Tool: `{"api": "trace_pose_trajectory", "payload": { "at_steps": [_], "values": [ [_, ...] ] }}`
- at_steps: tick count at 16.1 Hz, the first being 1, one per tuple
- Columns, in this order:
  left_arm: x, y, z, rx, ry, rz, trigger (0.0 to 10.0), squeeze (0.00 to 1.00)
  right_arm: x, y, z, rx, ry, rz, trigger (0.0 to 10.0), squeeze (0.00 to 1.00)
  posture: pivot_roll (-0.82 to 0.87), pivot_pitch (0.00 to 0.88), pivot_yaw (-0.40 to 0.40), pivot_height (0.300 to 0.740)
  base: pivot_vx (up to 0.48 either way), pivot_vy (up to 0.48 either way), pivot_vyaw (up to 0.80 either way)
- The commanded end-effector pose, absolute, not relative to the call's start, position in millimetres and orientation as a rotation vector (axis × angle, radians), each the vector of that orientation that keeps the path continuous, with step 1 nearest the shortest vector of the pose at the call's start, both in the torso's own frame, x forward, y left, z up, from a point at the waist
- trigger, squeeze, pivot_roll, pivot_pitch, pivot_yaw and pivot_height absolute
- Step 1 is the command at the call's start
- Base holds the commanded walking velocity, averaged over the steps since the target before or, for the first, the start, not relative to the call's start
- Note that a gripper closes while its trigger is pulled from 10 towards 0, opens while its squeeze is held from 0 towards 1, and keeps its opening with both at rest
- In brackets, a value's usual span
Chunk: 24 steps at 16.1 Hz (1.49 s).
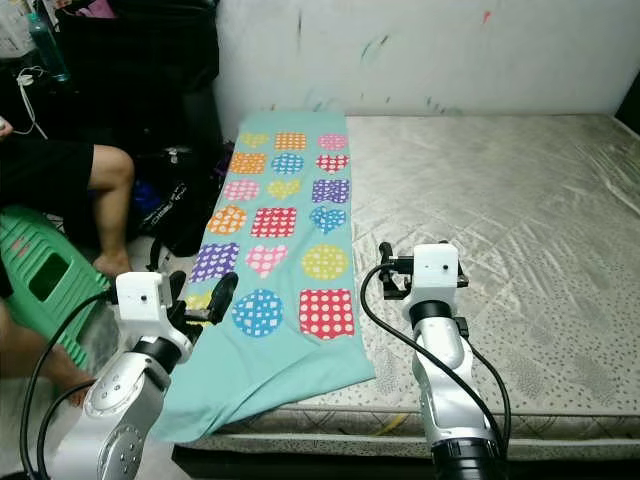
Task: Clean up the room
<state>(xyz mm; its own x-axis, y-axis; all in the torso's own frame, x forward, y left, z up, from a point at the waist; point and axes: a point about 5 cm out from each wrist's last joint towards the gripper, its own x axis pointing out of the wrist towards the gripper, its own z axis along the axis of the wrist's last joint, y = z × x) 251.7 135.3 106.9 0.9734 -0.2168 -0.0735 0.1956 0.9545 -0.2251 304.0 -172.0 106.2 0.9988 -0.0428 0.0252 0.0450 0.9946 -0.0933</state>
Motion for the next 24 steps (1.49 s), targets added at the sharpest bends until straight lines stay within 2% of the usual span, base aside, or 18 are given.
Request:
{"api": "trace_pose_trajectory", "payload": {
  "at_steps": [1,4,7,11,17,24],
  "values": [
    [251.5,135.7,103.5,-0.201,0.125,-0.209,10.0,0.0,305.1,-173.2,106.0,-0.083,-0.017,-0.046,10.0,0.0,-0.11,0.0,0.022,0.74,0.0,0.0,-0.8],
    [250.8,143.0,101.2,-0.169,0.127,-0.189,10.0,0.0,304.0,-175.8,106.3,-0.087,-0.02,-0.051,10.0,0.0,-0.11,0.0,0.025,0.74,0.0,0.0,-0.8],
    [249.1,171.4,101.5,-0.118,0.108,-0.091,10.0,0.0,298.2,-183.9,107.3,-0.085,-0.024,-0.078,10.0,0.0,-0.12,0.0,0.035,0.74,0.0,0.0,-0.8],
    [246.9,191.0,101.2,-0.09,0.095,-0.022,10.0,0.0,290.4,-191.6,105.9,-0.092,-0.026,-0.106,10.0,0.0,-0.12,0.0,0.038,0.74,0.0,0.0,-0.8],
    [230.0,201.1,97.1,-0.089,0.096,0.021,10.0,0.0,274.1,-211.3,113.0,-0.098,-0.051,-0.149,10.0,0.0,-0.12,0.0,0.043,0.74,0.0,0.0,-0.73],
    [238.4,195.1,100.8,-0.088,0.086,-0.005,10.0,0.0,277.2,-203.8,109.8,-0.109,-0.023,-0.117,10.0,0.0,-0.11,0.0,0.034,0.74,0.0,0.0,0.0]
  ]
}}
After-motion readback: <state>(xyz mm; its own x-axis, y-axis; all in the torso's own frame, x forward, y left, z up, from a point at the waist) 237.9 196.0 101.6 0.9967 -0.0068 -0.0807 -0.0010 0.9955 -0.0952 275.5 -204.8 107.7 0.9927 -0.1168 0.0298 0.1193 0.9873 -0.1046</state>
